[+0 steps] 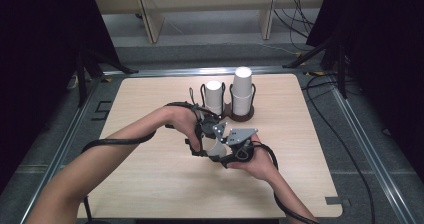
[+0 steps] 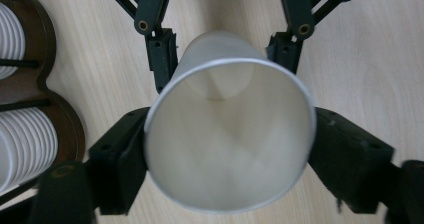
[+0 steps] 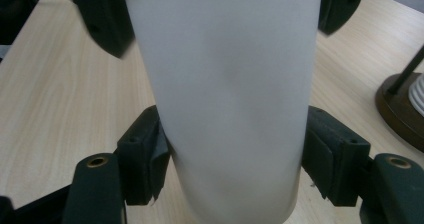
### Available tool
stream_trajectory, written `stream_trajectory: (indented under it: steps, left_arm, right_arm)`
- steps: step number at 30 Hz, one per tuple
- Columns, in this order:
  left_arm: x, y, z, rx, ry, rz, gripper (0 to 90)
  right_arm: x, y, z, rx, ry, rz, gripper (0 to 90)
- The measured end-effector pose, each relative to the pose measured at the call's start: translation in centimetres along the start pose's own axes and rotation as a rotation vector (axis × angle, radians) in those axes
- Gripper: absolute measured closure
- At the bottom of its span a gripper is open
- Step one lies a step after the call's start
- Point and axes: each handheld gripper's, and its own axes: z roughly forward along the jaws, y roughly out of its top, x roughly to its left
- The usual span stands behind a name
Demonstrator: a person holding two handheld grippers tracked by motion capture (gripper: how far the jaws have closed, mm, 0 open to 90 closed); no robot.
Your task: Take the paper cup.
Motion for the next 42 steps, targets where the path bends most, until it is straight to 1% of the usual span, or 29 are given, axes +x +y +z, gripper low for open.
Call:
stream_trajectory:
  steps: [1, 4, 6, 7, 9, 12, 13, 14, 16, 18, 19, 21, 22, 23, 24, 25, 27, 28, 29, 31, 32, 33, 34, 35, 37, 39, 40, 41, 42]
  left_arm:
    - [0.0, -0.1, 0.0, -0.012, 0.010, 0.010, 17.3]
    - [-0.2, -0.3, -0.1, -0.060, 0.051, 0.002, 14.2]
    - [-0.4, -0.6, -0.2, -0.117, 0.081, -0.032, 13.7]
    - [-0.4, -0.8, -0.3, -0.137, 0.094, -0.035, 13.0]
    - [-0.4, -1.1, -0.6, -0.170, 0.112, -0.050, 12.0]
    - [-0.7, -1.7, -0.8, -0.222, 0.143, -0.079, 10.7]
    - [-0.7, -2.0, -0.9, -0.234, 0.156, -0.086, 10.3]
    - [-0.8, -2.2, -1.0, -0.243, 0.168, -0.090, 10.2]
    - [-0.9, -2.7, -1.0, -0.289, 0.199, -0.121, 9.6]
    - [-0.9, -3.2, -1.2, -0.322, 0.228, -0.139, 9.5]
    - [-1.0, -3.4, -1.3, -0.352, 0.241, -0.152, 9.4]
    - [-1.3, -3.9, -1.2, -0.421, 0.264, -0.199, 9.0]
    - [-1.3, -4.2, -1.2, -0.447, 0.279, -0.210, 8.9]
    - [-1.4, -4.4, -1.2, -0.459, 0.286, -0.220, 8.9]
    - [-1.5, -4.6, -1.0, -0.484, 0.299, -0.237, 8.9]
    - [-1.7, -4.9, -0.9, -0.515, 0.313, -0.260, 8.8]
    - [-2.0, -5.3, -0.7, -0.559, 0.340, -0.288, 8.5]
    - [-2.1, -5.5, -0.6, -0.589, 0.349, -0.311, 8.5]
    - [-2.2, -5.8, -0.6, -0.605, 0.355, -0.330, 8.2]
    - [-2.4, -6.3, -0.3, -0.656, 0.376, -0.367, 8.2]
    - [-2.6, -6.5, -0.2, -0.677, 0.393, -0.388, 7.9]
    - [-2.8, -6.8, -0.1, -0.698, 0.400, -0.406, 7.9]
    - [-3.1, -7.1, 0.1, -0.731, 0.418, -0.433, 7.9]
    - [-3.3, -7.4, 0.2, -0.743, 0.433, -0.445, 7.9]
    - [-3.7, -7.8, 0.5, -0.782, 0.453, -0.478, 7.8]
    - [-4.2, -8.2, 0.8, -0.821, 0.482, -0.520, 7.7]
    - [-4.5, -8.4, 1.0, -0.835, 0.498, -0.535, 7.7]
    - [-4.8, -8.6, 1.2, -0.856, 0.514, -0.558, 7.6]
    - [-5.0, -8.8, 1.3, -0.879, 0.528, -0.589, 7.7]
  right_arm:
    - [0.0, -0.2, -0.1, -0.004, -0.007, 0.002, 33.1]
    - [-0.1, -0.5, -0.3, -0.016, -0.018, 0.017, 33.1]
    - [-0.3, -0.7, -0.6, -0.026, -0.025, 0.026, 33.2]
    - [-0.3, -0.7, -0.7, -0.028, -0.026, 0.037, 33.2]
    - [-0.4, -0.8, -0.9, -0.057, -0.045, 0.039, 33.2]
    - [-0.5, -1.0, -1.3, -0.078, -0.056, 0.070, 33.3]
    - [-0.6, -1.1, -1.5, -0.079, -0.072, 0.072, 33.3]
    - [-0.6, -1.1, -1.6, -0.091, -0.071, 0.075, 33.3]
    - [-0.7, -1.3, -2.0, -0.111, -0.091, 0.098, 33.3]
    - [-0.8, -1.5, -2.3, -0.130, -0.101, 0.121, 33.4]
    - [-0.8, -1.6, -2.6, -0.127, -0.119, 0.127, 33.4]
    - [-0.9, -1.9, -3.0, -0.139, -0.136, 0.135, 33.3]
    - [-0.9, -2.0, -3.1, -0.152, -0.139, 0.145, 33.3]
    - [-0.9, -2.2, -3.3, -0.159, -0.159, 0.149, 33.3]
    - [-1.0, -2.3, -3.5, -0.157, -0.166, 0.145, 33.3]
    - [-0.9, -2.5, -3.5, -0.176, -0.164, 0.171, 33.3]
    - [-0.9, -2.7, -3.9, -0.181, -0.184, 0.173, 33.2]
    - [-0.9, -2.8, -4.1, -0.181, -0.188, 0.186, 33.2]
    - [-1.0, -2.9, -4.2, -0.201, -0.200, 0.168, 33.2]
    - [-0.8, -3.2, -4.5, -0.207, -0.201, 0.203, 33.2]
    - [-0.9, -3.3, -4.7, -0.207, -0.213, 0.196, 33.2]
    - [-0.9, -3.4, -4.7, -0.230, -0.195, 0.220, 33.2]
    - [-1.0, -3.5, -4.9, -0.237, -0.218, 0.213, 33.1]
    - [-1.0, -3.6, -5.1, -0.233, -0.222, 0.210, 33.1]
    - [-0.9, -3.7, -5.4, -0.225, -0.230, 0.238, 33.1]
    - [-0.9, -3.8, -5.7, -0.241, -0.241, 0.229, 33.1]
    - [-0.8, -3.8, -5.7, -0.251, -0.225, 0.252, 33.1]
    - [-0.8, -3.9, -5.9, -0.247, -0.249, 0.246, 33.1]
    - [-0.9, -3.9, -5.9, -0.258, -0.237, 0.253, 33.0]
